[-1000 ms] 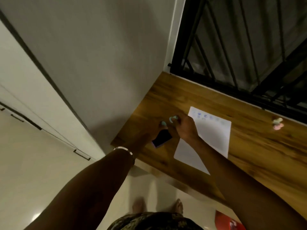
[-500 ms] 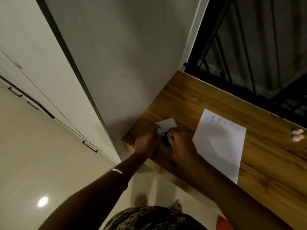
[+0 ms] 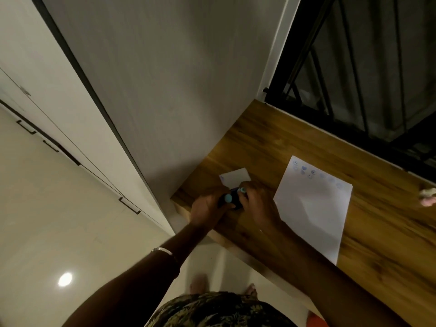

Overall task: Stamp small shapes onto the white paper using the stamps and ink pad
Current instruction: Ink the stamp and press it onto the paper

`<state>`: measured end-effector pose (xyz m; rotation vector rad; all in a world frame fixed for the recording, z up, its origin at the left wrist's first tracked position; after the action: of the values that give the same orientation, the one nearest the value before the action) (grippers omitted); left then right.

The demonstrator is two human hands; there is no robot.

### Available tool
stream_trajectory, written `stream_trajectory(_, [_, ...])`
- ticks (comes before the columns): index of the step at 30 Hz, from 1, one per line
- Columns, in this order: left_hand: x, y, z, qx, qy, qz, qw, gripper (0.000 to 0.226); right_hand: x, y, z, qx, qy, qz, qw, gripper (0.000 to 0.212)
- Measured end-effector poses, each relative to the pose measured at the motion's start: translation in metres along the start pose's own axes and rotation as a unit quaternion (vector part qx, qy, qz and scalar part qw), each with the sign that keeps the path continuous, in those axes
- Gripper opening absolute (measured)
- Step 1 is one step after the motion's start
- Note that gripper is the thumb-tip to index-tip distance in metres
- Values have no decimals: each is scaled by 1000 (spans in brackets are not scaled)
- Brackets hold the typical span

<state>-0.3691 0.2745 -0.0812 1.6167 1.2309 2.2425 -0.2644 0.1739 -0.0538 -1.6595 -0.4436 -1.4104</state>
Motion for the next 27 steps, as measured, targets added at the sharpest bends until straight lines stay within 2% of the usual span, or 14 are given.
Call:
stream_trajectory(10, [3, 6, 2, 14, -23, -6, 1000, 39, -5, -3, 5, -5, -40, 6, 999, 31])
stream_trajectory(15, [10, 13, 6, 20, -3, -20, 1000, 29, 12, 10, -6, -30, 6, 59, 998, 27])
stream_trajectory(19, [11, 33, 15, 25, -2, -47, 999, 34, 34, 36, -14, -46, 43, 56, 996, 27])
stream_trajectory(23, [-3, 87, 31, -65, -12, -73, 995, 32, 62, 79, -26, -92, 96, 24, 991, 22])
stream_trajectory(27, [-51, 133, 39, -76, -106, -18, 991, 36, 87, 129, -38, -150, 116, 16, 982, 23])
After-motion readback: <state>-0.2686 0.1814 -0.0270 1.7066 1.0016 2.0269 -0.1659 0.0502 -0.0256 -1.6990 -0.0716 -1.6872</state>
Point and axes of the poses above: each hand's wrist, its own z-axis towards the middle knuckle, its own x-axis out of the back of the hand, y = z × x, the point moved 6 cm from there along z, towards the middle knuckle, and after that the axes turned 6 degrees about x, right-handed, at the moved point
